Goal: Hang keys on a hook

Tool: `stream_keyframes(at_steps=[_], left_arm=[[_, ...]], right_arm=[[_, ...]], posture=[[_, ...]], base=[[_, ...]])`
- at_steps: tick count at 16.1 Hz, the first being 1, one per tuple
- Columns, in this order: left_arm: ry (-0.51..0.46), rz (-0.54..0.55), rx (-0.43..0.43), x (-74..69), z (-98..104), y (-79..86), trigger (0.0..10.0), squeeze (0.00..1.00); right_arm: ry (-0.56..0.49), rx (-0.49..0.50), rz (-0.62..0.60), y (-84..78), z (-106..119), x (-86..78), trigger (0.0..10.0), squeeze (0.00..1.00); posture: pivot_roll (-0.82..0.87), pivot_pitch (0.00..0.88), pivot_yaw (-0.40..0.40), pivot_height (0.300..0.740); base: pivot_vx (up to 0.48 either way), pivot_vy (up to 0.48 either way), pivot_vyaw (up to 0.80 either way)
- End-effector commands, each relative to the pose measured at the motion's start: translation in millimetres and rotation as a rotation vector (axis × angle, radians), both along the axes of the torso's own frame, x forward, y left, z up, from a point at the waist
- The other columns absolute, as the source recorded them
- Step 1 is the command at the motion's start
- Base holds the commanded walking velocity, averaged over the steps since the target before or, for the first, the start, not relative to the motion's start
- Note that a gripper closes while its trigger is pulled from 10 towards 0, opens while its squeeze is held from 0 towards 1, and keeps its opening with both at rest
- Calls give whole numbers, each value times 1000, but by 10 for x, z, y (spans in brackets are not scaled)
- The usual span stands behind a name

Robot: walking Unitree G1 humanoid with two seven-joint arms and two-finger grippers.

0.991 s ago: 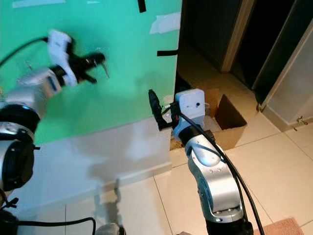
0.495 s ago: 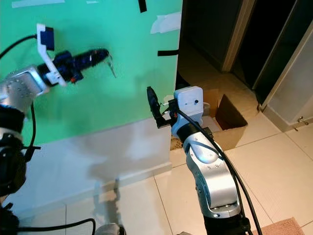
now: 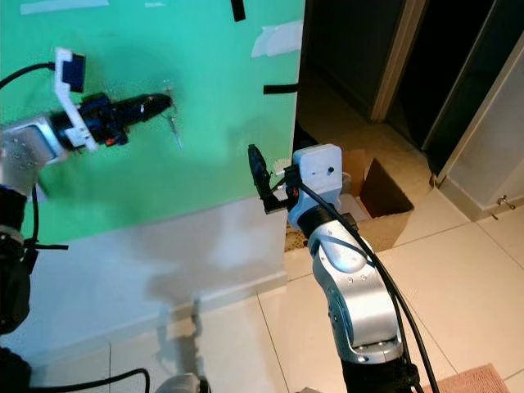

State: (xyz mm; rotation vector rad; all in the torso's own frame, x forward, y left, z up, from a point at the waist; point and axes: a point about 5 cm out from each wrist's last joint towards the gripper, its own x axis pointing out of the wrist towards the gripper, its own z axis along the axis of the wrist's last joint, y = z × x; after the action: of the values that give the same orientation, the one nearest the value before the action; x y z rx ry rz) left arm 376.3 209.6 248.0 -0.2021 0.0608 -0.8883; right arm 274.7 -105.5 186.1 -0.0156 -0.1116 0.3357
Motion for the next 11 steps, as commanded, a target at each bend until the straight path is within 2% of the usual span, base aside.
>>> stream_keyframes(at_steps=[1, 3, 7, 11], left_arm=[[-42, 33, 22, 33, 101, 2, 10000, 0], [-70, 96, 57, 100, 146, -8, 10000, 0], [-76, 185, 109, 213, 104, -54, 10000, 0], [-61, 309, 131, 271, 54, 18, 10000, 0]], right_arm=[[-26, 9, 3, 5, 60, 21, 10000, 0], [-33, -10, 14, 36, 72, 5, 10000, 0], [-14, -46, 47, 92, 26, -49, 10000, 0], [1, -61, 77, 130, 4, -97, 10000, 0]], posture=[[-35, 0, 71, 740], [-36, 0, 80, 740], [-45, 0, 97, 740], [-57, 0, 104, 740]], base=[[0, 0, 0], [0, 0, 0], [0, 0, 0], [0, 0, 0]])
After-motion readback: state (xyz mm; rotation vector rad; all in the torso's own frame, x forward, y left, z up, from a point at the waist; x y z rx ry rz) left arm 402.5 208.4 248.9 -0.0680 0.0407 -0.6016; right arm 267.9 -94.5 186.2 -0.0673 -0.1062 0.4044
